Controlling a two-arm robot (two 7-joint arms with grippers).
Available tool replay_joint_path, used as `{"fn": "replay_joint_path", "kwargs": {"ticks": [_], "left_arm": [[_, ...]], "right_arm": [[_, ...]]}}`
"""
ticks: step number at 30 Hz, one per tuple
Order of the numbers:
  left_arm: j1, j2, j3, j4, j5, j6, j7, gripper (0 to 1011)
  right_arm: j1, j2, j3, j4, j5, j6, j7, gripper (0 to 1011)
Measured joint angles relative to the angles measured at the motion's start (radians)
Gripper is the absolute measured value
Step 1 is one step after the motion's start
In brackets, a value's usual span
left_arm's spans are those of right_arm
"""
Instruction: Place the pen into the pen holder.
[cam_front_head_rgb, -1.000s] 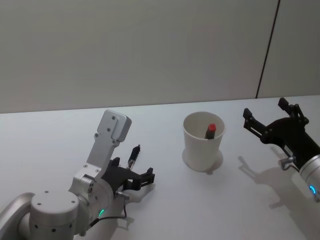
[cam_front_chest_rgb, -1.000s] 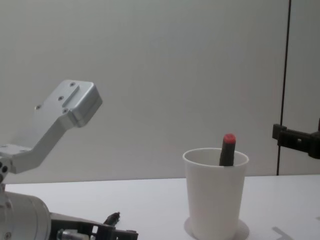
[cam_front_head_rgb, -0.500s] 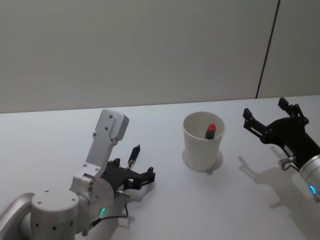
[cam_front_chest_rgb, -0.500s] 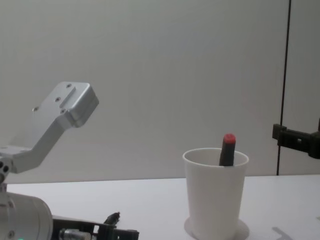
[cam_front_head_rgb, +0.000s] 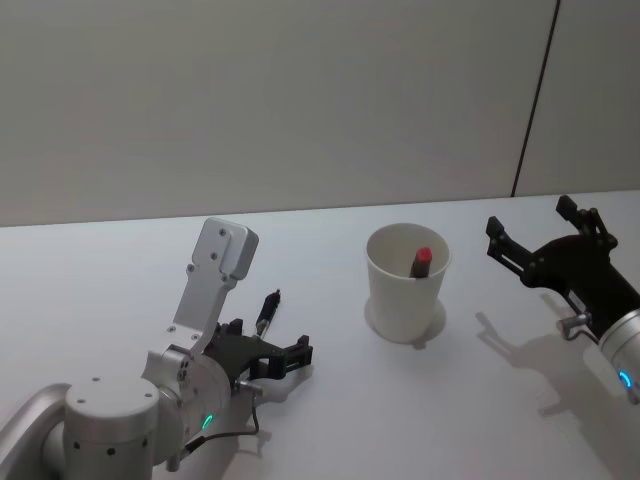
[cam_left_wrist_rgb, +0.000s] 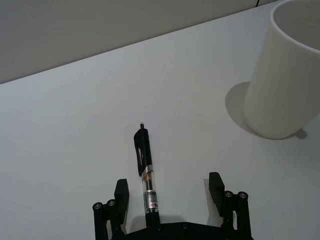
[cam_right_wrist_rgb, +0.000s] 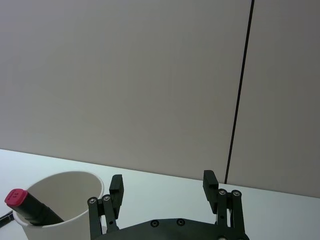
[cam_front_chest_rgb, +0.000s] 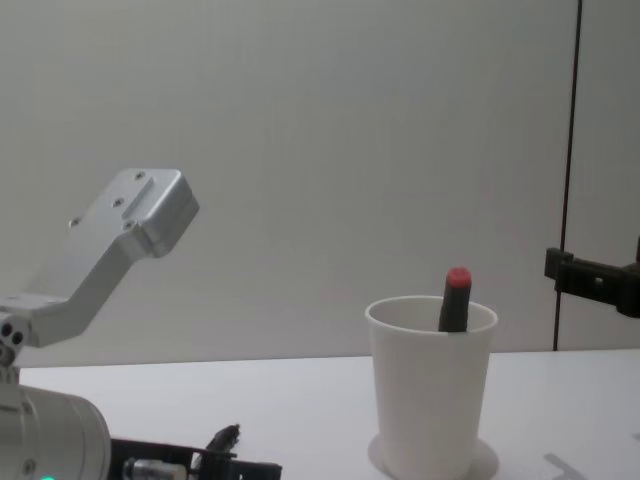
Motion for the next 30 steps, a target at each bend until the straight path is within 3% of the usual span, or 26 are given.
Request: {"fn": "replay_joint_path", "kwargs": {"ticks": [14, 23, 30], "left_arm": [[0.002, -0.013, -0.009, 0.005, -0.018, 0.011, 0.006, 994], [0.003, -0.017, -0.012, 0.006, -0.024, 0.013, 0.01, 785], [0.004, -0.018, -0.013, 0.006, -0.026, 0.014, 0.012, 550]], "right_arm": [[0.0, 0.0, 0.0, 0.0, 0.0, 0.0, 0.0, 1002], [0.0, 0.0, 0.0, 0.0, 0.0, 0.0, 0.0, 1002], [0.0, 0.0, 0.0, 0.0, 0.0, 0.0, 0.0, 1001]]}}
